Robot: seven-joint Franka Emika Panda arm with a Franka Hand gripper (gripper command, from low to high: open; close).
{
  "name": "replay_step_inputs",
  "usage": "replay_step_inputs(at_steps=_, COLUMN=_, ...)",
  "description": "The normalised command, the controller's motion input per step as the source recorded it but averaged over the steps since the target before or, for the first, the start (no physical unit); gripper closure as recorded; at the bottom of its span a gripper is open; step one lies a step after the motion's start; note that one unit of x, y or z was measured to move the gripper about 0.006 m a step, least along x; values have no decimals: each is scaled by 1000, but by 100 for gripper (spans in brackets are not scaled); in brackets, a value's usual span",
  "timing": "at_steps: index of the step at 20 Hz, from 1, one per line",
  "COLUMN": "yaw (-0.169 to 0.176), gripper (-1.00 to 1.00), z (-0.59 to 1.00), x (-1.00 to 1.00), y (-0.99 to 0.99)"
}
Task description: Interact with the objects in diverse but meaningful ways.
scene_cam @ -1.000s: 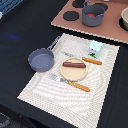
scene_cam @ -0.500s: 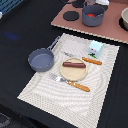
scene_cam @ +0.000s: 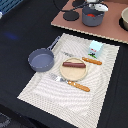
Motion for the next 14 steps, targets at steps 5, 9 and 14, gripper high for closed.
replay_step_inputs(at_steps=5, yaw=0, gripper=-100, z=149, x=-531, y=151)
replay_step_inputs(at_steps=9, yaw=1, gripper=-100, z=8, x=-497, y=98)
replay_step_inputs(at_steps=14, yaw=9, gripper=-100, z=22, x=-422, y=66)
